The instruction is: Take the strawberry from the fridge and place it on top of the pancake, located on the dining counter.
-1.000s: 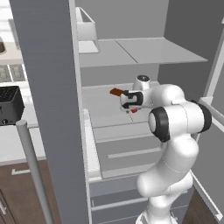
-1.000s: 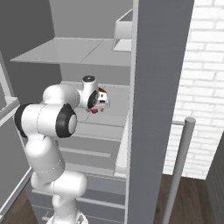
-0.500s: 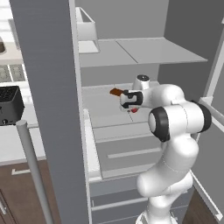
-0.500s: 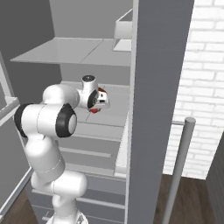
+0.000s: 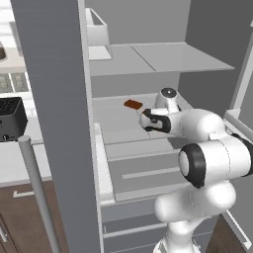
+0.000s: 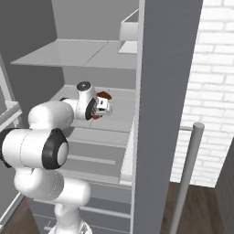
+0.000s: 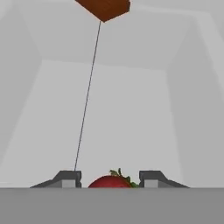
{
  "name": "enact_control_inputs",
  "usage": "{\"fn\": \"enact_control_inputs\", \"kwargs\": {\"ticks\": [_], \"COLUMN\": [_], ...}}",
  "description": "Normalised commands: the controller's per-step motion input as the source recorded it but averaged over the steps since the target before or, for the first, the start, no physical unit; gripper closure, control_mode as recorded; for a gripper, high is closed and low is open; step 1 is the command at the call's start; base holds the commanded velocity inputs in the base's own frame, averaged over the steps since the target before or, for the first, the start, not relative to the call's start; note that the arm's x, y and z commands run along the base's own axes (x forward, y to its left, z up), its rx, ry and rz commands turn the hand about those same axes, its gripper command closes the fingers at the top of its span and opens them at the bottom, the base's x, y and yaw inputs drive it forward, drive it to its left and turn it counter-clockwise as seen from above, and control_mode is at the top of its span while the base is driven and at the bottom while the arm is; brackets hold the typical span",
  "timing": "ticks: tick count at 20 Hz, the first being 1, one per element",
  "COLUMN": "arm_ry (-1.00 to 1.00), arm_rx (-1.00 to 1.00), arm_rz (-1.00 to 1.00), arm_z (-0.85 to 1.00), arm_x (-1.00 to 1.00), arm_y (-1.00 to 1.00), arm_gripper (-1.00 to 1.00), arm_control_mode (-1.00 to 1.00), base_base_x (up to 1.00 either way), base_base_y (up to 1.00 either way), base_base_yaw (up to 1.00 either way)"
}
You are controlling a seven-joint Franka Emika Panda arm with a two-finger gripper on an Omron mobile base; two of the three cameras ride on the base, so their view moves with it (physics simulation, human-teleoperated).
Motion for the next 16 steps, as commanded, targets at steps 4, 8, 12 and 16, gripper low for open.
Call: {"fn": "enact_control_inputs", "kwargs": {"ticks": [4, 8, 12, 16], "arm_ry": [-0.21, -0.03, 0.13, 0.19], "arm_rx": [0.09, 0.12, 0.12, 0.06], "arm_rz": [-0.17, -0.15, -0.07, -0.03], "arm_z": [0.42, 0.74, 1.0, 0.87], "arm_x": [-1.0, -0.97, -0.62, -0.73], "arm_y": [0.0, 0.0, 0.0, 0.0], "arm_gripper": [1.0, 1.0, 1.0, 1.0], "arm_control_mode": [-1.0, -1.0, -1.0, -1.0], "base_base_x": [0.0, 0.0, 0.0, 0.0], "base_base_y": [0.0, 0.0, 0.0, 0.0], "base_base_yaw": [0.0, 0.0, 0.0, 0.0]}}
